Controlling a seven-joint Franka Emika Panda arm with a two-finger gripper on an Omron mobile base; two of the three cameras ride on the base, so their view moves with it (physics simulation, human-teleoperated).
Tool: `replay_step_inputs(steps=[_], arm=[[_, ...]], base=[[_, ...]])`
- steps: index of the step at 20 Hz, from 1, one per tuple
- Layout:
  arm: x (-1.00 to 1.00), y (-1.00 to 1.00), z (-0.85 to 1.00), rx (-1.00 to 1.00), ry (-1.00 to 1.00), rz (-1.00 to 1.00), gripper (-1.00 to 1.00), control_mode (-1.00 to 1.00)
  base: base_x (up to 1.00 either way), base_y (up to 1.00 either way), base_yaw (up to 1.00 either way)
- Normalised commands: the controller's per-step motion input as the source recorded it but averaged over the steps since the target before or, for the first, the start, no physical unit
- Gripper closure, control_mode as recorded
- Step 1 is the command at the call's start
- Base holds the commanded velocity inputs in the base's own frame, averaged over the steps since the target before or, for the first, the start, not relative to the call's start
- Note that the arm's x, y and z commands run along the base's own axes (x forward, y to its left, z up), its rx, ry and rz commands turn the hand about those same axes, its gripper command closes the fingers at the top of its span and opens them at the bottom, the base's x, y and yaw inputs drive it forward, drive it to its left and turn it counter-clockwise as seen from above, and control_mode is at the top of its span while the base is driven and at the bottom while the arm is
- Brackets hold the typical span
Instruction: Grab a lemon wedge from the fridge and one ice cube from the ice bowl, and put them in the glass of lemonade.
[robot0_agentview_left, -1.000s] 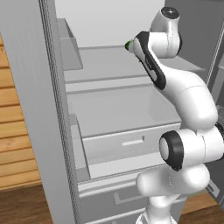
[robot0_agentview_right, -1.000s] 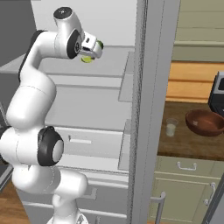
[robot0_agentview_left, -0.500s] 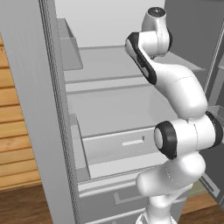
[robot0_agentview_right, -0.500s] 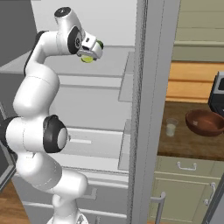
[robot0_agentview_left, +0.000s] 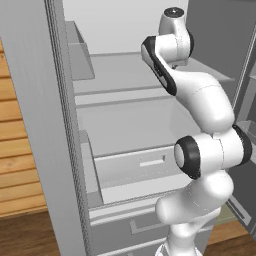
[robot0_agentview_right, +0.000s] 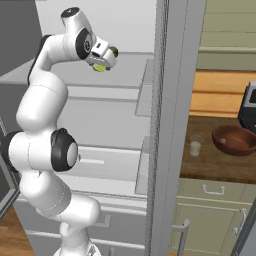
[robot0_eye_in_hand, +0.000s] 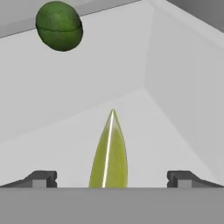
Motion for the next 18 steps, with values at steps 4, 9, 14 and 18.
replay_step_inputs(steps=[4, 9, 14, 18], arm=[[0.0, 0.0, -0.3, 0.0, 0.01, -0.04, -1.0, -1.0], [0.0, 0.0, -0.22, 0.0, 0.0, -0.04, -1.0, -1.0], [0.04, 0.0, -0.04, 0.0, -0.02, -0.03, -1.0, -1.0], [0.13, 0.0, 0.0, 0.0, -0.12, 0.0, -1.0, -1.0]], base=[[0.0, 0.0, 0.0], [0.0, 0.0, 0.0], [0.0, 0.0, 0.0], [0.0, 0.0, 0.0]])
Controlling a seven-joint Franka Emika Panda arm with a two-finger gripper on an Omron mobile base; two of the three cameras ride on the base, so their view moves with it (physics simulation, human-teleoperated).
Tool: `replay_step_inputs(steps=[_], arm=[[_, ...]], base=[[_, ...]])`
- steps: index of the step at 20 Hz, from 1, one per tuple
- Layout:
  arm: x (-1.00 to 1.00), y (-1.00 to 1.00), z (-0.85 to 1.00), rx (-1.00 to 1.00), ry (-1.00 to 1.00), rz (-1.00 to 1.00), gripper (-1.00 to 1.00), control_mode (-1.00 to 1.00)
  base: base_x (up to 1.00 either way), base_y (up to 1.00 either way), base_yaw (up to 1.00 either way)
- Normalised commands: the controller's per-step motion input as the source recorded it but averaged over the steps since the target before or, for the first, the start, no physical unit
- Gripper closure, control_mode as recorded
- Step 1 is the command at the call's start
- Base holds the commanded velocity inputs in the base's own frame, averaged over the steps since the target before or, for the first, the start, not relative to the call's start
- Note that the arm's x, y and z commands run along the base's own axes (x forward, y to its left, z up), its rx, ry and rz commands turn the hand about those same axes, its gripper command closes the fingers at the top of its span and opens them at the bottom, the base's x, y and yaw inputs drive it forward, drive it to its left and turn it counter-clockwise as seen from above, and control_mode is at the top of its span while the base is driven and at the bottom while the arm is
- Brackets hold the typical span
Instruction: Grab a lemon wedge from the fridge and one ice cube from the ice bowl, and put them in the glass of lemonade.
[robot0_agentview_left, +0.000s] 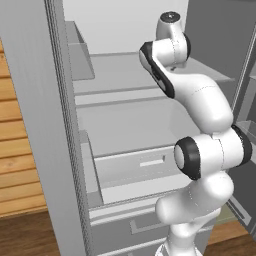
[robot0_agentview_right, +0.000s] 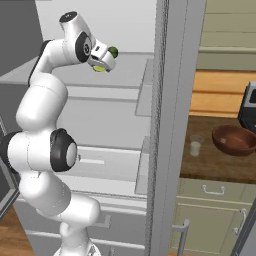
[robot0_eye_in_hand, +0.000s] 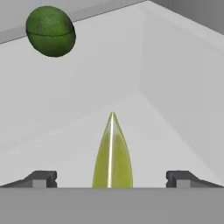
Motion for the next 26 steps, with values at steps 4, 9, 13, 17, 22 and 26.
replay_step_inputs(steps=[4, 9, 13, 17, 22, 26], arm=[[0.15, 0.0, -0.08, 0.0, -0.04, 0.0, -1.0, -1.0], [0.01, 0.0, -0.32, 0.0, 0.0, 0.0, -1.0, -1.0], [0.0, 0.0, -0.05, 0.0, 0.0, 0.0, -1.0, -1.0], [0.0, 0.0, 0.0, 0.0, 0.0, 0.0, 1.0, -1.0], [0.0, 0.0, 0.0, 0.0, 0.0, 0.0, 1.0, -1.0], [-0.02, 0.0, 0.0, 0.0, 0.0, 0.0, 1.0, -1.0]], base=[[0.0, 0.0, 0.0], [0.0, 0.0, 0.0], [0.0, 0.0, 0.0], [0.0, 0.0, 0.0], [0.0, 0.0, 0.0], [0.0, 0.0, 0.0]])
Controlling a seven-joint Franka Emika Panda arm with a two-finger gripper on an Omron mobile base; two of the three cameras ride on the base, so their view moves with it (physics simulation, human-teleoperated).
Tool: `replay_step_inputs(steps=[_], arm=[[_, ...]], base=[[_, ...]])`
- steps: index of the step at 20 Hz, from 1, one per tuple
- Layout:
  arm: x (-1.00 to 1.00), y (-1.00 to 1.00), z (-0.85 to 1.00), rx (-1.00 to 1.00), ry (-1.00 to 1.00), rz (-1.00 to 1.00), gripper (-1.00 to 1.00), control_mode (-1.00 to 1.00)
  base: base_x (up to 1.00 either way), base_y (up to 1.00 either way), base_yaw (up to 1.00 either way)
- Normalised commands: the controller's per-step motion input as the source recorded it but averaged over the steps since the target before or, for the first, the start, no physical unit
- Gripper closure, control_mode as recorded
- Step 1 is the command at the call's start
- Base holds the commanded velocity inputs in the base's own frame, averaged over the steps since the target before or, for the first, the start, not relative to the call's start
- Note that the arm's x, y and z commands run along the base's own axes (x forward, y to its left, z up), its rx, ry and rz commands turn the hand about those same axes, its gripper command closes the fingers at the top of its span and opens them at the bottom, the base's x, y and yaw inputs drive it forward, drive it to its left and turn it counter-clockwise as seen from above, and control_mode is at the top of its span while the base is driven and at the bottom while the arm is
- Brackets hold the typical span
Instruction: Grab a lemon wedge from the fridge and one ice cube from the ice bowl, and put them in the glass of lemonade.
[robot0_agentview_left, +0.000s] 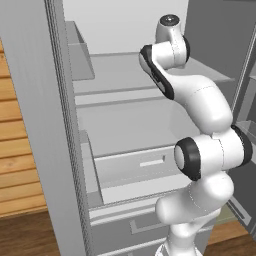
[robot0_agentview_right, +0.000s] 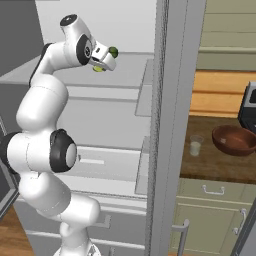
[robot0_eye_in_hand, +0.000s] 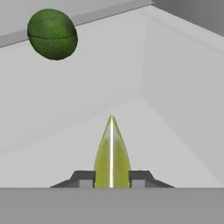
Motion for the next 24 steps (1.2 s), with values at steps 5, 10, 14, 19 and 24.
replay_step_inputs(steps=[5, 10, 14, 19, 24], arm=[[-0.73, 0.0, 0.0, 0.0, -0.15, 0.02, 1.0, -1.0], [-1.0, 0.0, 0.01, 0.0, -0.18, 0.06, 1.0, -1.0], [-1.0, 0.01, 0.0, 0.0, -0.02, 0.14, 1.0, -1.0], [-1.0, 0.07, 0.0, 0.0, 0.04, 0.2, 1.0, -1.0], [-1.0, 0.17, -0.01, 0.0, 0.24, 0.2, 1.0, -1.0]], base=[[0.0, 0.0, 0.0], [0.0, 0.0, 0.0], [0.0, 0.0, 0.0], [0.0, 0.0, 0.0], [0.0, 0.0, 0.0]])
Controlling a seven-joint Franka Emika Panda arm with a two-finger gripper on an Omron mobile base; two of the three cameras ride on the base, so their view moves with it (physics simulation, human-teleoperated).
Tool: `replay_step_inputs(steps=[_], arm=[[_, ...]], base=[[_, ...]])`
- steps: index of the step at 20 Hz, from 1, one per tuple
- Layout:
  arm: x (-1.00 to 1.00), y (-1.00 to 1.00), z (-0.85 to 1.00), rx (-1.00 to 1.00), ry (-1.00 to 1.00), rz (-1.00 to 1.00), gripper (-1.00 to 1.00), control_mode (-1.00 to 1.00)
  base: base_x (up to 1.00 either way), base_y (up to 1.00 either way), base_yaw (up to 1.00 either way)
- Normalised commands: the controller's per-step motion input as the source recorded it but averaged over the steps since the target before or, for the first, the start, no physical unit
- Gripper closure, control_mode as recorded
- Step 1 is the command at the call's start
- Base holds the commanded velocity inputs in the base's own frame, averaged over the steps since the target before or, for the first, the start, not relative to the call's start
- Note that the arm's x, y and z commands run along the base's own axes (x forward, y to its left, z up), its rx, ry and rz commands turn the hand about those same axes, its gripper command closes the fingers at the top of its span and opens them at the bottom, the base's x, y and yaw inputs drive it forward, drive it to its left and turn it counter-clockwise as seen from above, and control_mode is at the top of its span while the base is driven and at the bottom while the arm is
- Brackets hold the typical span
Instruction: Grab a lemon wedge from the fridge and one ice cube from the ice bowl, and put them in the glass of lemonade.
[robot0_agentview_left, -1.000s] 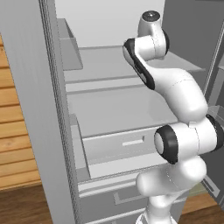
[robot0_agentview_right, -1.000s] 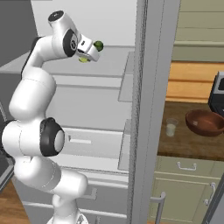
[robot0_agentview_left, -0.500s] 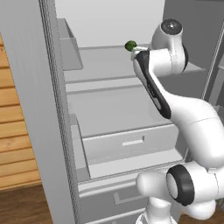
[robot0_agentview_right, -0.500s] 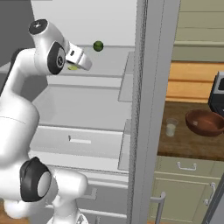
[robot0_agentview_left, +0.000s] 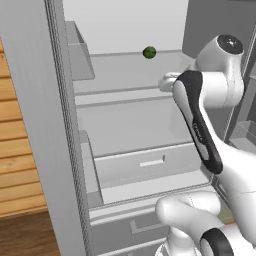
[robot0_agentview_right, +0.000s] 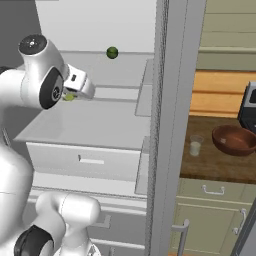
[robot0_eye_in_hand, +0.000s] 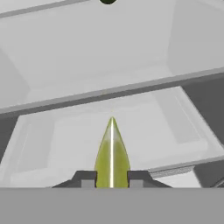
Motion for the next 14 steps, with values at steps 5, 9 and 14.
replay_step_inputs(steps=[5, 9, 14], arm=[[-1.0, 0.08, -0.47, 0.0, 0.3, 0.09, 1.0, -1.0], [-0.97, 0.01, -0.82, 0.0, 0.26, 0.01, 1.0, -1.0], [-0.64, 0.0, -0.83, 0.0, 0.19, 0.0, 1.0, -1.0]], base=[[0.0, 0.0, 0.0], [0.0, 0.0, 0.0], [0.0, 0.0, 0.0]])
